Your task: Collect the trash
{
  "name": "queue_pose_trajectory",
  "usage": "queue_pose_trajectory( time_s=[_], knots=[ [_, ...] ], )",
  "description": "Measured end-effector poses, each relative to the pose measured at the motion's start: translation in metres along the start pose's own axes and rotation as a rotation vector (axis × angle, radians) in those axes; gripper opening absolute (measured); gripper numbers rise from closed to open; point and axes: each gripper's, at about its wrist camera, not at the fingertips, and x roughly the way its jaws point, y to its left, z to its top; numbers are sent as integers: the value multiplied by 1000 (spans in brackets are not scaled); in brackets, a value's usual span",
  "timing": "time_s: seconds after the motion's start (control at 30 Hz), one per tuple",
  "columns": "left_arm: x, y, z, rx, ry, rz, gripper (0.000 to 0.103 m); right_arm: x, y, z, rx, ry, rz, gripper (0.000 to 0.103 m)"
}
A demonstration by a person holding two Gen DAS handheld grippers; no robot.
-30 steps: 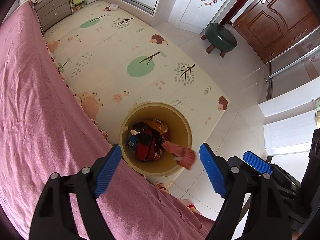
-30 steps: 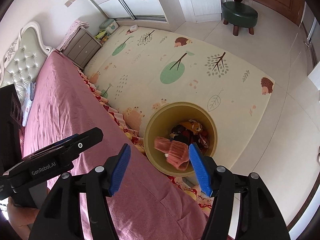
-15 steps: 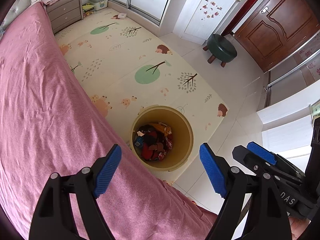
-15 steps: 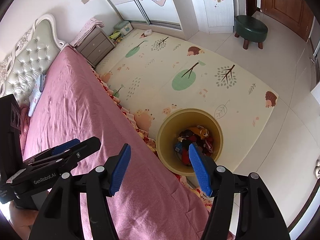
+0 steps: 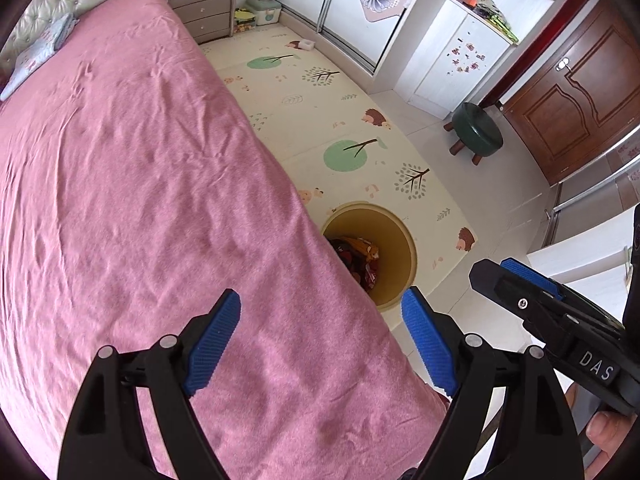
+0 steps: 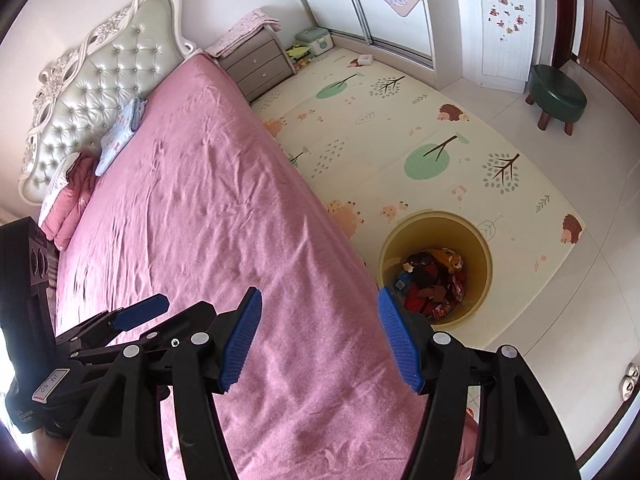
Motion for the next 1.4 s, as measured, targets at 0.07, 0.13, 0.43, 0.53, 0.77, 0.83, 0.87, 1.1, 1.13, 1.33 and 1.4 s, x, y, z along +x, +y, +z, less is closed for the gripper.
queue_pose_trajectory(
  time_s=[0.07, 0.13, 0.43, 0.53, 0.77, 0.83, 0.87, 1.1, 1.13, 1.33, 1.4],
  knots=[
    [-14, 18, -13, -28, -10, 21, 84, 1, 18, -7, -32, 16, 11, 60],
    [-27, 36, -26, -61, -18, 39, 85, 3, 35, -12, -58, 29, 23, 60],
    [-80, 112, -75, -206, -51, 111, 85, 7, 116, -45, -170, 83, 84, 60],
    [-96, 124, -91, -245, -62, 110, 85, 6, 136, -54, -194, 98, 110, 60],
    [-121, 141, -120, -334, -121, 116, 91, -6, 170, -68, -254, 107, 151, 63],
    [-126, 145, -127, -357, -139, 114, 92, -11, 177, -73, -275, 103, 148, 66],
    [-129, 145, -130, -364, -144, 124, 93, -13, 182, -76, -287, 101, 149, 66],
    [-159, 155, -151, -414, -208, 191, 99, -30, 200, -89, -305, 86, 186, 73],
    [-163, 157, -153, -420, -214, 205, 99, -32, 202, -91, -309, 84, 190, 74],
    [-191, 166, -167, -433, -260, 249, 99, -44, 218, -95, -323, 59, 201, 77],
    [-198, 167, -171, -436, -272, 258, 99, -48, 223, -96, -326, 52, 217, 79]
  ],
)
